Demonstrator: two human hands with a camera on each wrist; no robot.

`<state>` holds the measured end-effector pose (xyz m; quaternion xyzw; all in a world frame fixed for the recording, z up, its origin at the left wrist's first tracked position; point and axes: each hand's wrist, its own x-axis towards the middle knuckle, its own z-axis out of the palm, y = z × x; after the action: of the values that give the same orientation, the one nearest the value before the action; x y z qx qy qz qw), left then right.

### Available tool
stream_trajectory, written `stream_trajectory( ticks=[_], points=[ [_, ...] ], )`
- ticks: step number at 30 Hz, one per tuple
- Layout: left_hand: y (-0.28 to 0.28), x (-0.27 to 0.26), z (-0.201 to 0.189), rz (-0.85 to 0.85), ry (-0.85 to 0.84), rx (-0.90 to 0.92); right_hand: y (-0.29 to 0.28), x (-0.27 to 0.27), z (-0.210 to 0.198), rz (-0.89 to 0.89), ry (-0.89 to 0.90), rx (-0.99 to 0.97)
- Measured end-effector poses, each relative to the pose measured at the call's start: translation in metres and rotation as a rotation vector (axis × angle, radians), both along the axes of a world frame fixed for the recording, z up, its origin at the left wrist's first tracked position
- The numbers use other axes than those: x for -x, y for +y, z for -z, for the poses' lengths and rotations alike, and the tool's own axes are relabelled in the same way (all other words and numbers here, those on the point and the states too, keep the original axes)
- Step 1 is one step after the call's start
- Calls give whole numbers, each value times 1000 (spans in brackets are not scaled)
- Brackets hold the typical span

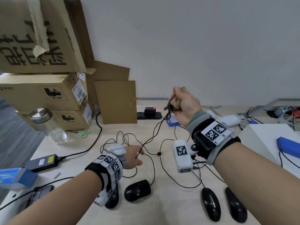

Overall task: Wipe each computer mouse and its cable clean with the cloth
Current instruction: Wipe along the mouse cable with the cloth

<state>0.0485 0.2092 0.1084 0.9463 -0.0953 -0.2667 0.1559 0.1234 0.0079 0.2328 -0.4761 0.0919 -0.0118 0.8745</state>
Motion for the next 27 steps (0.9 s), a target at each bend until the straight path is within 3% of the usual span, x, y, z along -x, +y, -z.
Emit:
stream_trajectory(
  ticks=[3,5,8,10,13,19,23,27],
  points=[
    [-14,-8,-16,-157,50,431,7,5,12,-48,-4,27],
    [-29,-11,-41,-267,-1,719,12,9,18,-71,-8,60],
    [-47,-18,-76,-398,-111,964,16,15,23,-75,-19,138],
    [-53,-22,-85,-441,-258,934,16,21,24,-58,-5,189],
    [-54,-21,-79,-420,-471,751,14,23,25,-39,-8,230],
    [-52,-13,-68,-283,-353,550,3,17,19,49,-2,120],
    [-55,-13,-77,-267,-81,845,6,25,19,-167,32,97],
    [-60,-18,-88,-397,-117,971,8,32,16,-253,114,13]
  ],
)
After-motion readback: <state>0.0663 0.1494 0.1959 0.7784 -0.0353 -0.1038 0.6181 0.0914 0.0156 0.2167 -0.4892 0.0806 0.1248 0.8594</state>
